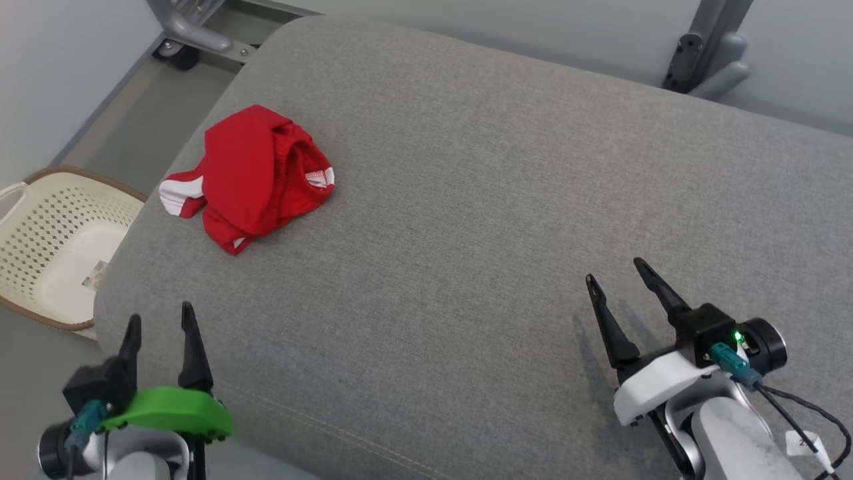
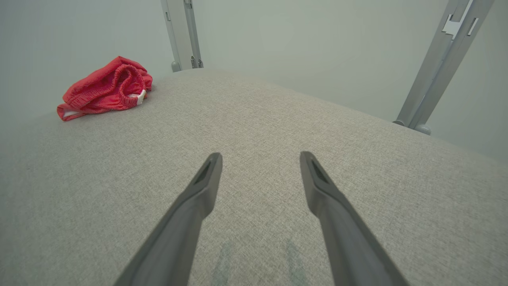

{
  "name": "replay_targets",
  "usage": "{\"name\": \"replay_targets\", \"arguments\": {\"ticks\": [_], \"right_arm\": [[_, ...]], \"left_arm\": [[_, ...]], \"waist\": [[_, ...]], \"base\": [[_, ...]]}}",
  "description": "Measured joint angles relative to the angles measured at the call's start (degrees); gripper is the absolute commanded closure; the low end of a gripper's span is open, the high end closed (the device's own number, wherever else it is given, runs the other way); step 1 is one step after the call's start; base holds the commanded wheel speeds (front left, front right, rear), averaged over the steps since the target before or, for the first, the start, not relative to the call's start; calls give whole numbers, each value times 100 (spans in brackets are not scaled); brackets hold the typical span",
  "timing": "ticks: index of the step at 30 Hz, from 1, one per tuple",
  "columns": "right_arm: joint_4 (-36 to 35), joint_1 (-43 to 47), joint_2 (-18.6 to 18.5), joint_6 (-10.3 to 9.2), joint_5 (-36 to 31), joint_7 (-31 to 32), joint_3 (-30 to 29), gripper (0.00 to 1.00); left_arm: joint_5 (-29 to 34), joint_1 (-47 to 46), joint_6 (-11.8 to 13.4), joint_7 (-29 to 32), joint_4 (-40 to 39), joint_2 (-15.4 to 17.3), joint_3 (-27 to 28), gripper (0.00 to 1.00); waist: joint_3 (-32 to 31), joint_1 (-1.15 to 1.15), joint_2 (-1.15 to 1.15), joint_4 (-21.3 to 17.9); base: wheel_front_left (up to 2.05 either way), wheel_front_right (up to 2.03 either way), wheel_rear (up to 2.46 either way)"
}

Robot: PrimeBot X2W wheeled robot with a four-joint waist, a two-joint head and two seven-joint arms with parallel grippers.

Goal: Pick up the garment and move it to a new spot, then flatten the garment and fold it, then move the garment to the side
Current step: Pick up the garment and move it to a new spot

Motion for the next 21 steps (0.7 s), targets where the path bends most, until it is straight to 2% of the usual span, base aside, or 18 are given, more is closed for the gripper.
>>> {"name": "replay_targets", "arguments": {"ticks": [3,7,14,16,21], "right_arm": [[-97,-158,-148,0,2,0,71,0],[-272,-346,-342,0,41,0,147,0],[-612,-666,-478,0,76,-1,267,0],[-677,-733,-491,0,107,0,266,0],[-761,-747,-465,0,202,0,178,0]], "left_arm": [[-32,-563,-221,0,299,64,207,0],[-40,-1315,-385,0,797,353,350,0],[-218,-2371,-497,0,1882,812,350,0],[-290,-2614,-513,-1,2229,968,280,0],[-705,-3033,-521,0,2796,1241,-397,0]], "waist": [[202,0,0,-146],[476,0,0,-366],[930,1,0,-834],[1048,2,0,-978],[1289,2,0,-1347]], "base": [[0,0,0],[0,0,0],[0,0,0],[0,0,0],[0,0,0]]}}
